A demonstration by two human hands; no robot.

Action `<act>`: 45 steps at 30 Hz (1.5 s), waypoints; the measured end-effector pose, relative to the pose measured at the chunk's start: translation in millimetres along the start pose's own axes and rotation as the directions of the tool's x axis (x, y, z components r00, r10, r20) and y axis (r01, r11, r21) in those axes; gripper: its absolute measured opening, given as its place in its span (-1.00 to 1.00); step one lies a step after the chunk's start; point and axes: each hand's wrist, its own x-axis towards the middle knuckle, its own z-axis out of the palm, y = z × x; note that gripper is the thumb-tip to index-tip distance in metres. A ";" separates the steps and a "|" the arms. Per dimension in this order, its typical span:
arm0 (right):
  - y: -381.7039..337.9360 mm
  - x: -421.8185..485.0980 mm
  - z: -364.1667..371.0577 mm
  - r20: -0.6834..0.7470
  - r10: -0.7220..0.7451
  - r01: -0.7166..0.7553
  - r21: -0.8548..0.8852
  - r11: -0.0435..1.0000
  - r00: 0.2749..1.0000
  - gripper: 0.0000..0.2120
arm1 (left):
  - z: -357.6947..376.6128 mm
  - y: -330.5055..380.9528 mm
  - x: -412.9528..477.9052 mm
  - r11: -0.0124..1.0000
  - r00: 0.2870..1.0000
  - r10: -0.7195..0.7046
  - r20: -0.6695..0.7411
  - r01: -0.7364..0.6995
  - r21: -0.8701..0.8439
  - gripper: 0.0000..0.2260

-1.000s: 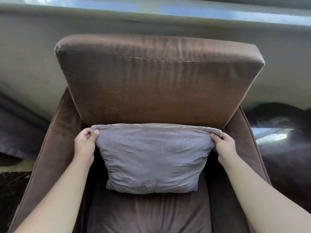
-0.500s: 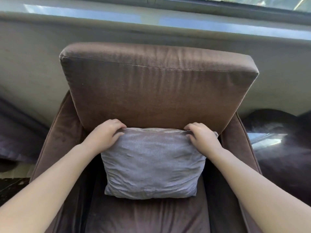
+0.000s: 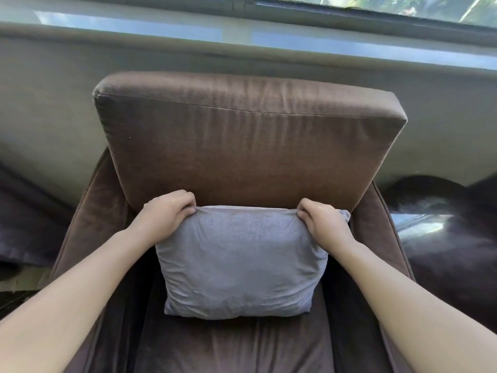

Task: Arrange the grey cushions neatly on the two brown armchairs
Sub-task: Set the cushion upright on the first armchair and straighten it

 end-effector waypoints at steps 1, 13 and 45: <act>0.1 -2.0 0.1 -0.019 0.004 -0.004 0.006 1.000 1.000 -0.87 | 0.1 0.1 -1.3 1.000 1.000 -0.008 0.001 0.008 -0.011 -0.91; -1.4 -23.7 -2.7 0.111 0.072 -0.077 0.036 0.996 0.991 -0.86 | -9.2 14.9 -14.2 0.984 0.954 -0.164 0.251 0.176 -0.024 -0.86; -17.6 24.8 17.7 0.091 0.158 -0.149 -0.097 0.984 0.983 -0.84 | 22.5 7.6 10.4 0.974 0.982 -0.185 -0.038 0.189 0.129 -0.91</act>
